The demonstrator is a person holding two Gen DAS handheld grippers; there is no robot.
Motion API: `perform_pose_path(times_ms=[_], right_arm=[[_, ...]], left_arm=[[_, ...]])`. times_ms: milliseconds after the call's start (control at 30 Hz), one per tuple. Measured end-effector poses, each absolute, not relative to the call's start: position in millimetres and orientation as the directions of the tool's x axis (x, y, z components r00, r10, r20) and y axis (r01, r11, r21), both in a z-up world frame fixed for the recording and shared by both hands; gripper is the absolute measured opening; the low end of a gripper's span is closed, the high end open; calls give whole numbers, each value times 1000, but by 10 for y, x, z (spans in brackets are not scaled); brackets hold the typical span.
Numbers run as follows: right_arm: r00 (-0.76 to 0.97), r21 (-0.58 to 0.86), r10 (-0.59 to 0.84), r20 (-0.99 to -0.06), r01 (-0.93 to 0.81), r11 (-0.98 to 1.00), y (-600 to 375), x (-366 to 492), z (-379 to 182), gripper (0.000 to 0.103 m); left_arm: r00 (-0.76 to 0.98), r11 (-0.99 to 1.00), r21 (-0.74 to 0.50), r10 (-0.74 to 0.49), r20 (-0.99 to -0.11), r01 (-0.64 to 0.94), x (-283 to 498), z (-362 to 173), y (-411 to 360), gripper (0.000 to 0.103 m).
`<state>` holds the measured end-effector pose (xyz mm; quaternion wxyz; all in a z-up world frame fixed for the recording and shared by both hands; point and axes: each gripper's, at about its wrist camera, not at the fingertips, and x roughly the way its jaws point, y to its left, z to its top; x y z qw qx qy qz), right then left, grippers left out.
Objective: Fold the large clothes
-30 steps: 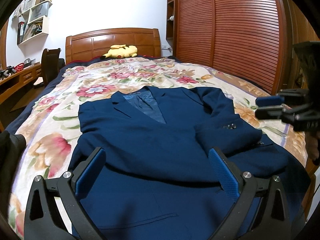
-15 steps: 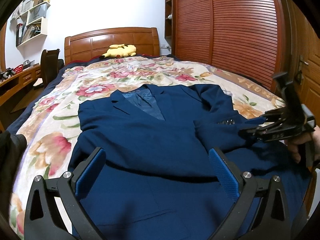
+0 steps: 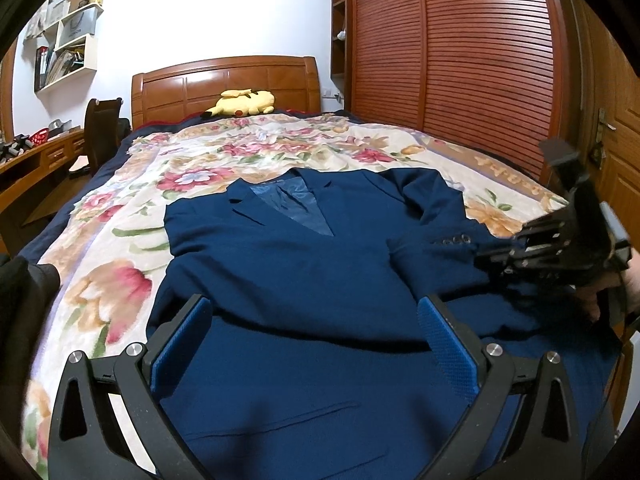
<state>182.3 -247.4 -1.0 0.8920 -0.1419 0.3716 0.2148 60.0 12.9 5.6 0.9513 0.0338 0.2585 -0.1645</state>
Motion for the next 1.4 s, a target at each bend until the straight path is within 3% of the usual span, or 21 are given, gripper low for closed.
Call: perform_pose_path(times_ms=[400,700,733,900,933,1067,1400], right_arm=[[677,-100,463,-572,-618,780,-1733,1372,616,7],[536,-2,556,-635,-721,693,-1181,1226,471,7],[538,-4,550,-639,-717,697,-1159,1224,460,9],[588,-2,534,-607,-673,740,-1325,1317,515,42],[597,7,531,-601,-661,750,-1361,1328,535,45],[640,-11,484,-596,-610,793,-1566,1345,476,47],[606,-12,338,-720,-498,867,-1755,1611,-181,47]], left_arm=[[830,962,-31,-252,-498,273,549,80,410,103],[838,969,-47,-235,-492,244,536,91,600,103],[839,969,-48,-234,-492,243,541,93,617,103],[839,969,-53,-236,-491,241,559,90,643,103],[839,969,-51,-236,-491,243,561,86,642,103],[838,967,-44,-238,-491,249,566,77,611,103],[834,964,-35,-247,-493,265,523,63,550,103]])
